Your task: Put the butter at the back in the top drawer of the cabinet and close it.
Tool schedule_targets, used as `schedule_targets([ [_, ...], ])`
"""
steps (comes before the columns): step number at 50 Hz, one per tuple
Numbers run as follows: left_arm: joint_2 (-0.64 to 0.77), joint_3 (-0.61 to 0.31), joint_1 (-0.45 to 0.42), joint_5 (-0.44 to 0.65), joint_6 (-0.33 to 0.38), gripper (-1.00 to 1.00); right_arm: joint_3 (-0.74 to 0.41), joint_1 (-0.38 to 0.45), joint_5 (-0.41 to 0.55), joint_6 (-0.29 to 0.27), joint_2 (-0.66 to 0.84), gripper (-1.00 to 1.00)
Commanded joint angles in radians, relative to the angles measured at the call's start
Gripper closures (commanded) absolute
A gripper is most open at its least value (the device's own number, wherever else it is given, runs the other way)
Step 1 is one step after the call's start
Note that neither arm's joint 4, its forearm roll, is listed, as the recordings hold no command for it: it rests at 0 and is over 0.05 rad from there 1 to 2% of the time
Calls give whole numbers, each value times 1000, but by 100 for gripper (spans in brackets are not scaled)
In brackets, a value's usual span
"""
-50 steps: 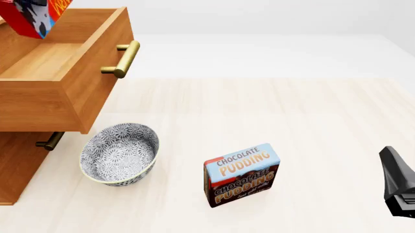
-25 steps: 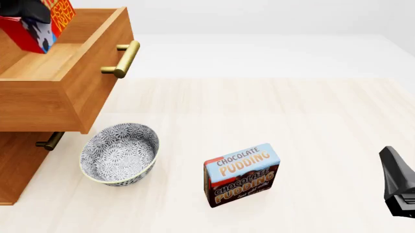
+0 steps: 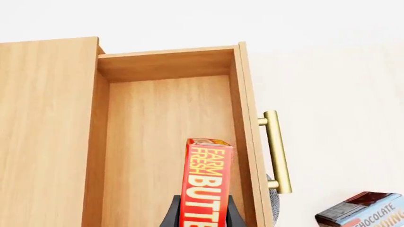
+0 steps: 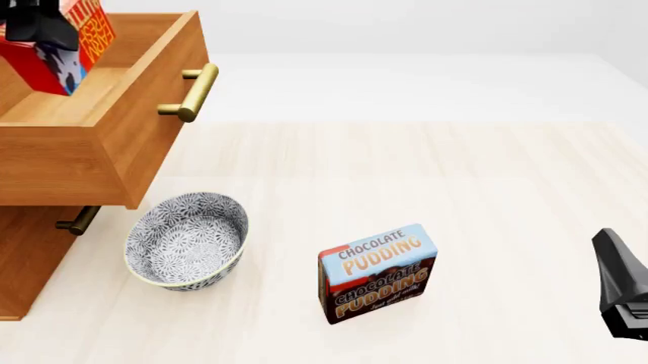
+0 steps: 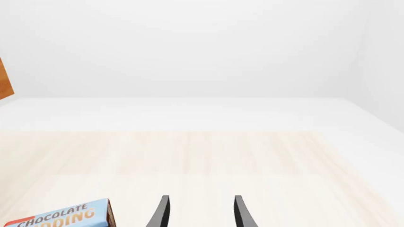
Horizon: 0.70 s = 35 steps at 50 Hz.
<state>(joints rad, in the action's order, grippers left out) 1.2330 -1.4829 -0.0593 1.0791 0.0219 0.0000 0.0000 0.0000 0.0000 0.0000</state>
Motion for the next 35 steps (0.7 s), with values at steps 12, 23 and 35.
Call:
schedule_targets([
  [12, 0, 7, 24, -18, 28, 100, 0, 0, 0, 0, 0, -100],
  [23, -2, 13, 38, -25, 27, 100, 0, 0, 0, 0, 0, -100],
  [35, 12, 31, 38, -42, 29, 100, 0, 0, 0, 0, 0, -100],
])
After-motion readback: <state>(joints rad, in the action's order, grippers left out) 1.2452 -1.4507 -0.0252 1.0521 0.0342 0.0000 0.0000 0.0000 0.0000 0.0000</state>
